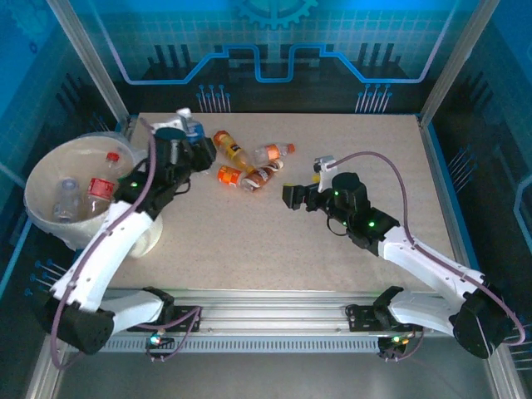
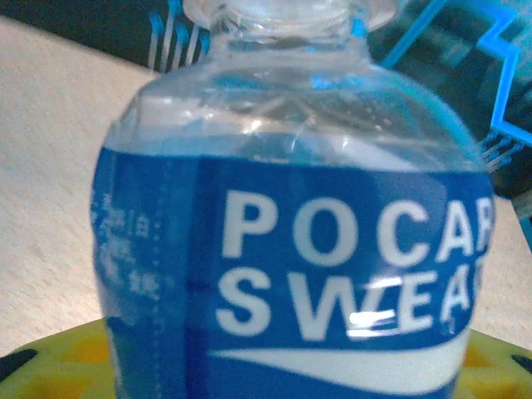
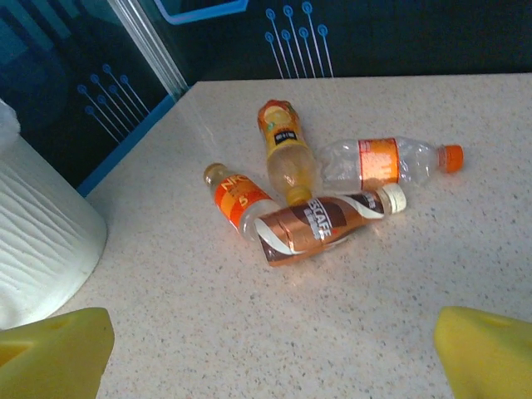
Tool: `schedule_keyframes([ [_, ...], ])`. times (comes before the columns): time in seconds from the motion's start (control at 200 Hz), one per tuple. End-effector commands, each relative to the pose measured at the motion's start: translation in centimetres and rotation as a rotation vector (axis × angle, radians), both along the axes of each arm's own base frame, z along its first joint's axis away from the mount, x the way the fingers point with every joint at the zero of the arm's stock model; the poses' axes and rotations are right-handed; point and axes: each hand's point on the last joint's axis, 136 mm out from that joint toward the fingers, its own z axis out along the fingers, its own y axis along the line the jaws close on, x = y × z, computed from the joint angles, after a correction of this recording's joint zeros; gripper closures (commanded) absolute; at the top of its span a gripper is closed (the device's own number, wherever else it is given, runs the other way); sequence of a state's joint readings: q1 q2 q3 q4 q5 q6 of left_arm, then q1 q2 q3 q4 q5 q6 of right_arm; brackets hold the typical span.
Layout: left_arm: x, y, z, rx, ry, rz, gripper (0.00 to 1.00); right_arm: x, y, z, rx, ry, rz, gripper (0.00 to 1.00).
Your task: Put the plastic bottles in the bin
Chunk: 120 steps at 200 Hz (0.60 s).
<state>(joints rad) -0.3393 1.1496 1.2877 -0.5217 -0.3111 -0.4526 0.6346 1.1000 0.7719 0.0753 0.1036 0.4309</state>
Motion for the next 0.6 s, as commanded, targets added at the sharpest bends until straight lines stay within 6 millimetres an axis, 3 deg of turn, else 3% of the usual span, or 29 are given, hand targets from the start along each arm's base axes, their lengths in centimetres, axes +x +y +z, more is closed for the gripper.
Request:
schedule_keyframes([
  [0.0, -3.4, 4.9, 3.7, 0.25, -0.017, 0.115, 0.46, 0.3, 1.0, 3.0, 0.024, -0.088, 0.037, 0.0],
  [0.095, -4.7, 8.1, 6.9, 0.365, -0.052, 0.244, 0.46, 0.4, 1.3, 3.0, 0.014, -0.086, 0.045, 0.0],
  [0.2, -5.5, 11.9, 8.8, 0.447, -0.05, 0.404, 0.46, 0.6, 1.5, 3.0, 0.016, -0.079, 0.048, 0.0],
  [0.375, -5.7, 16.9, 8.7, 0.399, -0.046, 0.58, 0.46, 0.6, 1.7, 3.3, 0.021, -0.078, 0.058, 0.0],
  [0.595, -8.0, 23.8, 7.2, 0.381, 0.02, 0.822, 0.46, 0.1, 1.4, 3.4, 0.004, -0.084, 0.065, 0.0],
])
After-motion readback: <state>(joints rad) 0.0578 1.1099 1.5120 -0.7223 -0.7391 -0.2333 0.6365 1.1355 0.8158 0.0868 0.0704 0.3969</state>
